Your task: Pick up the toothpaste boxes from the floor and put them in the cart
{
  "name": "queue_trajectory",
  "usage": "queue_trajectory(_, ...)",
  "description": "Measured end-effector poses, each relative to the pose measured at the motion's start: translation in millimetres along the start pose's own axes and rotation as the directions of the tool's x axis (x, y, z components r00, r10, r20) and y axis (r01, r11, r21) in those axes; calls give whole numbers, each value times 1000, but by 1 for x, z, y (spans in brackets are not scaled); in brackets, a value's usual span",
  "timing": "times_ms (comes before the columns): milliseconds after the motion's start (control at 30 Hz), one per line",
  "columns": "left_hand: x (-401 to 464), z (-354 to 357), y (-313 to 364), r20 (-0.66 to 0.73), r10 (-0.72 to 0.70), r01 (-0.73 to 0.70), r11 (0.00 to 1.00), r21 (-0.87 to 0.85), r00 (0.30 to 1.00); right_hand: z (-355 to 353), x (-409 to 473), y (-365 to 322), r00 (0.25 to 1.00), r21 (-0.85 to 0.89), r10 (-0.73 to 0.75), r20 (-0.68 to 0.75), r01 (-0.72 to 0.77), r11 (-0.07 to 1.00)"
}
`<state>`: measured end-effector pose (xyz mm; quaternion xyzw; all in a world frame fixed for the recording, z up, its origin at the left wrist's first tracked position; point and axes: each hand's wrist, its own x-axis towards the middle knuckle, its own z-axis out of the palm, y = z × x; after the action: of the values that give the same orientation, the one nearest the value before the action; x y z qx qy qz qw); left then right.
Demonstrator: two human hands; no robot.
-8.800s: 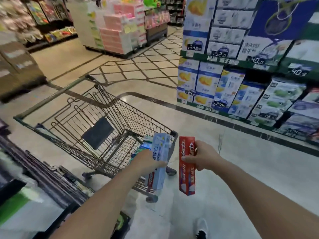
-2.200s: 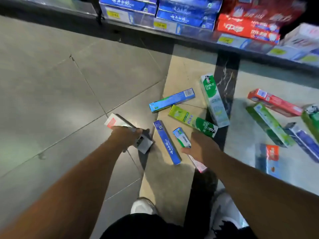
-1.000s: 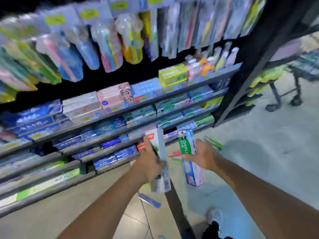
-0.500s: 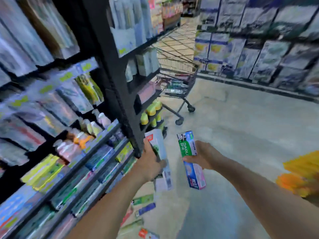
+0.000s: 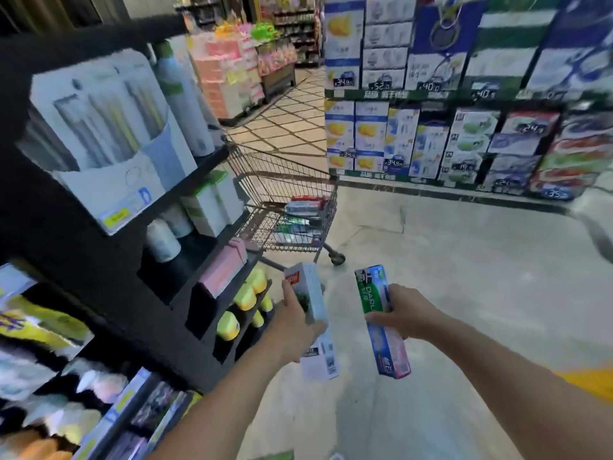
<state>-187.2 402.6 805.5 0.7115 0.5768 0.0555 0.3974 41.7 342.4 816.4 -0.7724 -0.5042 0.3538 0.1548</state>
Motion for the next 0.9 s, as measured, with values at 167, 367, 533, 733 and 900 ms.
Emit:
queue_trajectory(167,113,-34,49,76,19,-14,998,-69,997,-59,83,-33,997,20,42,-70,-41,999)
queue_trajectory(367,225,-47,98,146,11,-2,998,-62,989,-111,182,-33,992,40,73,-100,-70,997)
queue_trajectory(533,315,-46,136,134,-38,47,997,-64,990,-147,279,-20,996,56,69,-53,-66,996)
queue_trajectory(733,411,-67,182,104,-117,122,992,-42,988,-215,393,-26,1000,10,-9,15,9,1000)
queue_trajectory(900,478,-86,202,35,-137,140,981,-133,990,-249,479,-54,991,-137,-119,56,125,983)
